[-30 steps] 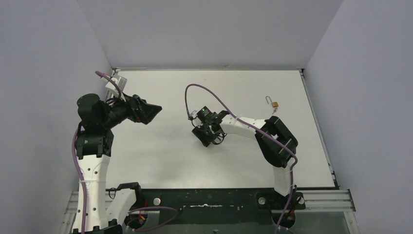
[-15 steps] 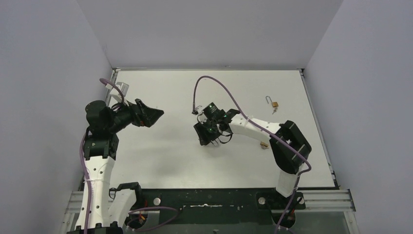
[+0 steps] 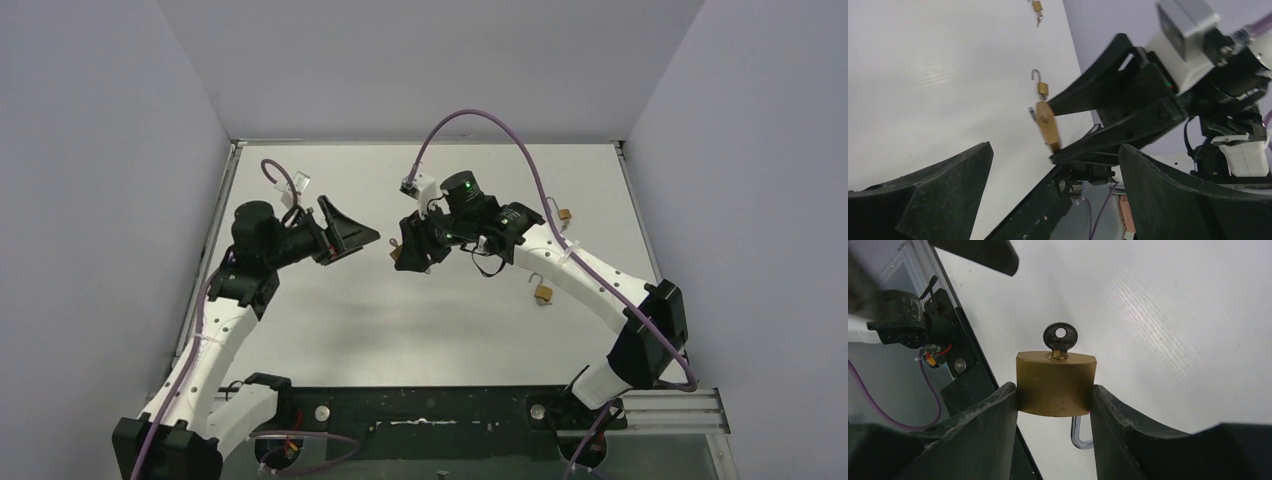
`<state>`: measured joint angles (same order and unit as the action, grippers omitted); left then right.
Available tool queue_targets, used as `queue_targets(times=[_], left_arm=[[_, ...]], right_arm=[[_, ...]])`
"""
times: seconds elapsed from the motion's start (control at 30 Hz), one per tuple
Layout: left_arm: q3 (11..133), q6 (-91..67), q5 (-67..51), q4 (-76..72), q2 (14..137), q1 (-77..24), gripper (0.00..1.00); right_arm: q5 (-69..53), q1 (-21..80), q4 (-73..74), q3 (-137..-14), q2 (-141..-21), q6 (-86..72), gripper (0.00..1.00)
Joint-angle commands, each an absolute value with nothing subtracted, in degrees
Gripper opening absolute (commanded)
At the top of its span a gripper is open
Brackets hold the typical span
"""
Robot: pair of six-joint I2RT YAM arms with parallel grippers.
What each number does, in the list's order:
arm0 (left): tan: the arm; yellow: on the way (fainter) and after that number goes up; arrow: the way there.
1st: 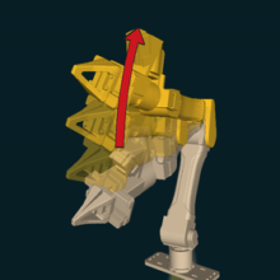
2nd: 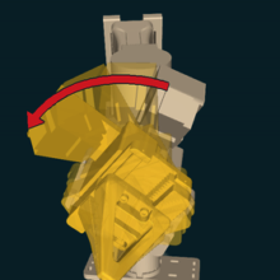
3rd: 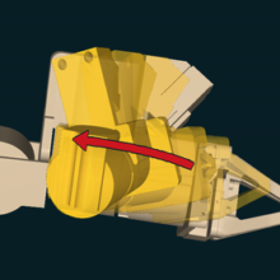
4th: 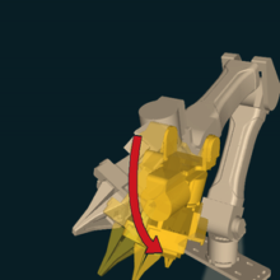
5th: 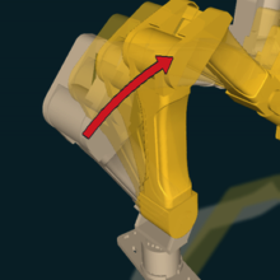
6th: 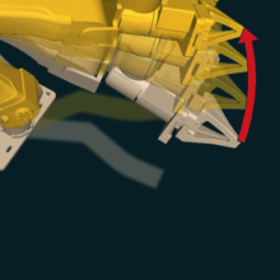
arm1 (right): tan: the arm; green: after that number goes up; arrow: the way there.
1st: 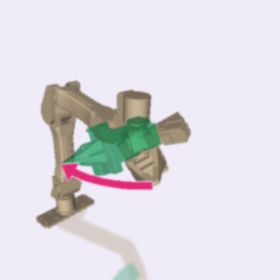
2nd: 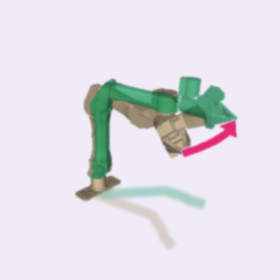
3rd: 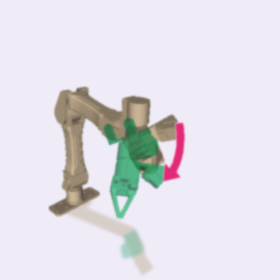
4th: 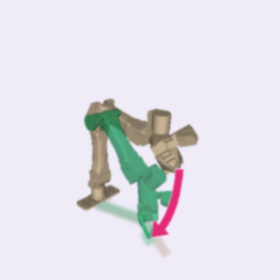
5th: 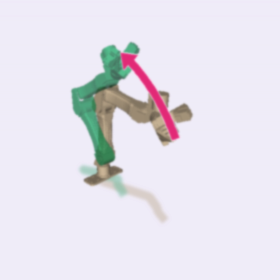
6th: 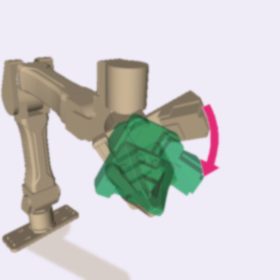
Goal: Lock with the key
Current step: Pick up the lock from the center of the board.
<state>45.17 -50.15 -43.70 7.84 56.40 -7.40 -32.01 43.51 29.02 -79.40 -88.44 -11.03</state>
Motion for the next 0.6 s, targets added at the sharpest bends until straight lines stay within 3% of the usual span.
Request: queue_targets(times=[0.0,0.37,0.57], left_arm=[[49.08,-56.24,-32.22,8.62,52.22,-15.96,0.97],[51.17,-56.05,-21.69,17.23,59.68,-25.82,0.9],[48.96,-60.94,-23.5,10.09,62.92,-26.13,0.83]], right_arm=[[-31.57,44.26,30.5,-82.38,-87.48,-9.67,0.05],[-30.58,45.24,32.47,-84.98,-87.44,-9.29,0.04],[-30.63,45.79,33.05,-85.85,-86.84,-9.24,0.04]])
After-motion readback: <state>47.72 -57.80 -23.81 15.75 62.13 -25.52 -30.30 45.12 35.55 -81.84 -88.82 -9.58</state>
